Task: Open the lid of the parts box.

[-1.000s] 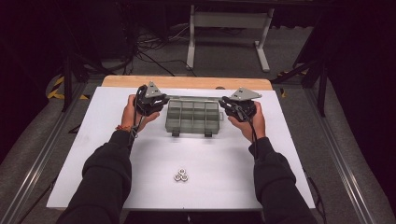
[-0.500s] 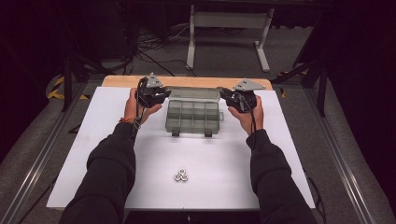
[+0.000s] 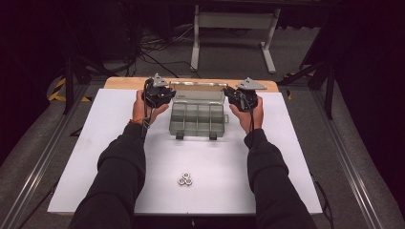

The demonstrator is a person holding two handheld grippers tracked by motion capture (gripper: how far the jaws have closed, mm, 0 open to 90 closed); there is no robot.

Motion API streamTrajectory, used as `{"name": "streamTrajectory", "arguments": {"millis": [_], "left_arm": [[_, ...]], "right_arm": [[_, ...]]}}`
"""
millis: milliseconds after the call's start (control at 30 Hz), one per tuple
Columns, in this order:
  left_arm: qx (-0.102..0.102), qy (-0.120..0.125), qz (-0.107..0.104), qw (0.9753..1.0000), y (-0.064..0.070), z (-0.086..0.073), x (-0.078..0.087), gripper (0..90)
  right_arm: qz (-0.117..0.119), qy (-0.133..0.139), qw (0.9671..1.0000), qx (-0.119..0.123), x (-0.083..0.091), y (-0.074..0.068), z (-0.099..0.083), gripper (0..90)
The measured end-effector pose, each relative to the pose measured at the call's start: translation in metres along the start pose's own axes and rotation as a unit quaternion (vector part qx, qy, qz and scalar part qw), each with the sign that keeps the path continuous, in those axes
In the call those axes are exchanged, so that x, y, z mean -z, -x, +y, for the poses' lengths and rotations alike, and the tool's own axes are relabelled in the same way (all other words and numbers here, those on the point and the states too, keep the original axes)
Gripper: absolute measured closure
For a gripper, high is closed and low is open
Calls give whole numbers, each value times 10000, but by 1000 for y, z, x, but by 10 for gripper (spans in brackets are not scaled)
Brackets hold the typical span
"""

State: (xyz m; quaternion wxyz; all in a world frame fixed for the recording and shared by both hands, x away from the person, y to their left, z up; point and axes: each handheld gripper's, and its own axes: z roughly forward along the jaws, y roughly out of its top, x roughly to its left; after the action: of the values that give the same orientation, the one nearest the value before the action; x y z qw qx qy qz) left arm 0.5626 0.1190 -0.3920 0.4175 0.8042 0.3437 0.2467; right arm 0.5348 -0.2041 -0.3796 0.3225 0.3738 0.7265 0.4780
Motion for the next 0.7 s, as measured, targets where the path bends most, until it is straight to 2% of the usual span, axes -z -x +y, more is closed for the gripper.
{"name": "streamTrajectory", "arguments": {"millis": [133,233,333,433,533,700], "left_arm": [[73,37,117,9999,1,-2,-4,739],[103,-40,165,9998,2,-4,-9,741],[190,-46,192,9996,2,-8,-14,739],[174,-73,208,9996,2,-9,-17,736],[154,-180,260,9994,3,-11,-22,734],[181,-222,276,9992,3,-11,-26,718]], "right_arm": [[-234,-28,9997,10,-6,-3,-6,798],[-353,-30,9994,-3,-11,-4,-10,804],[-391,-123,9992,-14,-16,-4,-15,805],[-413,-168,9990,-69,-19,-4,-20,807],[-450,-339,9983,119,-25,-6,-22,811],[-449,-414,9981,8,-30,-5,-26,826]]}}
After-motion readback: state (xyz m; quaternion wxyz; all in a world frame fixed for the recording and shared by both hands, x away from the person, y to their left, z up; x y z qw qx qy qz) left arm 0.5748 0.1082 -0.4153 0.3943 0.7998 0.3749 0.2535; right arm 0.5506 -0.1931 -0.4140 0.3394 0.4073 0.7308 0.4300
